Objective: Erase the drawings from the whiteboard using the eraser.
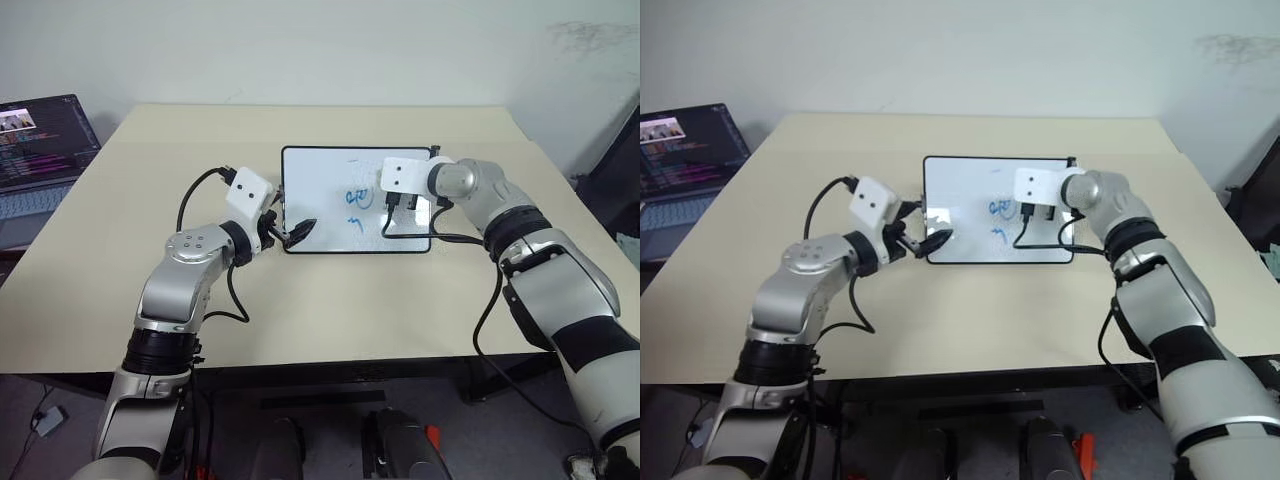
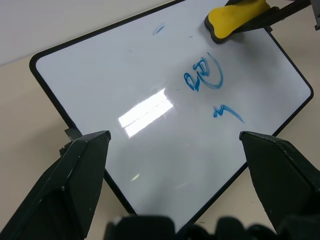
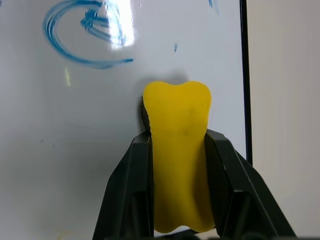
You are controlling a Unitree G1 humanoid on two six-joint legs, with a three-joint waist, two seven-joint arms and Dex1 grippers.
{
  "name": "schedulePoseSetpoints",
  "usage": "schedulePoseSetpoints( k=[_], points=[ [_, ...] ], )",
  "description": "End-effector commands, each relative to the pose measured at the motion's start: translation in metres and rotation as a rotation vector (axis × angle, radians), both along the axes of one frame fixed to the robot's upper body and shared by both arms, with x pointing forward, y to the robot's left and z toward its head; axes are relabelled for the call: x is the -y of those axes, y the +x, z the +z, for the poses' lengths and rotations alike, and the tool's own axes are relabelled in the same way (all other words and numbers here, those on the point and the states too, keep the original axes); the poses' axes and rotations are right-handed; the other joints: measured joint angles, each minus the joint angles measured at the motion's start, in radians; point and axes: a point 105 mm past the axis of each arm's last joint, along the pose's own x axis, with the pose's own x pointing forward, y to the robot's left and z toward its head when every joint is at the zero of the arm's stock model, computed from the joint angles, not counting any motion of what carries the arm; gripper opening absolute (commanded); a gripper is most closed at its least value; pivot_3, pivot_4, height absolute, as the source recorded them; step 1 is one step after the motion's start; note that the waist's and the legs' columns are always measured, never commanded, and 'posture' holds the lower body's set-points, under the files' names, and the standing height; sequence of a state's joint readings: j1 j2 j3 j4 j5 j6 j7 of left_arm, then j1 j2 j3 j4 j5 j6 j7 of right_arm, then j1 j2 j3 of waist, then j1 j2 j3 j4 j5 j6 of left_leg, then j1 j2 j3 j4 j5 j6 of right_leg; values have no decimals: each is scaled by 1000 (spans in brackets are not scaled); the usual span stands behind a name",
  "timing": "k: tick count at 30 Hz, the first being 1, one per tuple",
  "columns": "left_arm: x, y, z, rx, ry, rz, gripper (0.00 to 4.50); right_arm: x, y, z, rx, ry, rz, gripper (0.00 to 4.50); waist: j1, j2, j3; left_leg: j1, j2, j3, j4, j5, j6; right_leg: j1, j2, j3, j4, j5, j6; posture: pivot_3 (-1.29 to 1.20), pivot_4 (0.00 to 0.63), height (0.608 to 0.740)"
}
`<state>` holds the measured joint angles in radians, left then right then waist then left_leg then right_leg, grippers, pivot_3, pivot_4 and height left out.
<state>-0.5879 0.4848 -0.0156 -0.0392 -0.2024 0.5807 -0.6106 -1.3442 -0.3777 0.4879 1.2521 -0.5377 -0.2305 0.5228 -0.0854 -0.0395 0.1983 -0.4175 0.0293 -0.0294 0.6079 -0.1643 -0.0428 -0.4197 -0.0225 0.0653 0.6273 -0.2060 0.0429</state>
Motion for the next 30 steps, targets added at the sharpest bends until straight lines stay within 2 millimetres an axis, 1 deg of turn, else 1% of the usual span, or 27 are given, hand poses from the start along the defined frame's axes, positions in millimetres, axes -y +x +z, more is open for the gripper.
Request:
schedulePoseSetpoints(
  k=[1, 6, 7, 10, 11, 13, 16, 18, 22, 27, 30],
  points=[
    [5, 0, 16, 58, -2, -24, 4500, 12, 2, -9, -49, 0, -71, 1014, -1, 0, 0, 0, 0, 1, 0, 0, 0, 0, -1, 1, 0, 0, 0, 0, 150, 740],
    [4, 1, 16, 59, -1, -23, 4500, -17, 1, 1, -40, 48, -24, 1014, -7, 0, 0, 0, 0, 2, 0, 0, 0, -1, -2, 1, -1, 0, 0, 0, 150, 740],
    [4, 1, 16, 59, -1, -23, 4500, -27, 1, 4, -37, 66, -12, 1014, -12, 0, 0, 1, 0, 2, 0, 0, 0, -1, -1, 1, 0, 0, 0, 0, 150, 740],
    [4, 0, 16, 58, 0, -21, 4500, -47, 0, 10, -40, 113, 12, 1014, -32, 0, 0, 1, 1, 2, 0, 0, 0, -2, -1, 0, 0, 0, 0, 0, 150, 740],
    [3, 0, 16, 58, 0, -20, 4500, -57, -1, 14, -38, 139, 25, 1014, -37, 0, 0, 2, 1, 2, 0, 0, 1, -2, 0, 1, 1, 1, -1, 0, 150, 740],
    [4, -1, 16, 58, 1, -19, 4500, -73, -3, 20, -34, 171, 44, 1013, -49, 0, 0, 3, 2, 2, 0, 3, 6, -3, 1, 1, 2, 2, -1, 0, 150, 740],
    [2, -2, 17, 61, 1, -16, 4500, -96, -8, 28, -28, 208, 81, 1013, -57, 1, 0, 3, 2, 1, -2, 4, 6, -4, 2, 1, 3, 12, 3, 0, 150, 740],
    [2, -2, 17, 61, 2, -12, 4500, -103, -9, 31, -26, 218, 92, 1013, -57, 1, 0, 3, 2, 0, -5, 4, 6, -6, 4, 1, 3, 12, 2, 0, 150, 740],
    [-1, -4, 16, 61, 3, -2, 4500, -123, -14, 38, -15, 246, 120, 1013, -55, 1, 0, 2, 2, 0, -12, 4, 6, -9, 4, 2, 3, 12, 2, 0, 150, 740],
    [-1, -4, 16, 61, 3, 2, 4500, -134, -17, 47, -1, 276, 129, 1013, -50, 1, 0, -5, 2, 1, -16, 3, 6, -19, 4, 2, 4, 13, 6, 0, 150, 740],
    [-1, -4, 16, 62, 2, 3, 4500, -135, -17, 51, 3, 289, 128, 1013, -50, 1, 0, -6, 2, 2, -16, 3, 6, -21, 4, 3, 4, 13, 7, 0, 150, 740]
  ],
)
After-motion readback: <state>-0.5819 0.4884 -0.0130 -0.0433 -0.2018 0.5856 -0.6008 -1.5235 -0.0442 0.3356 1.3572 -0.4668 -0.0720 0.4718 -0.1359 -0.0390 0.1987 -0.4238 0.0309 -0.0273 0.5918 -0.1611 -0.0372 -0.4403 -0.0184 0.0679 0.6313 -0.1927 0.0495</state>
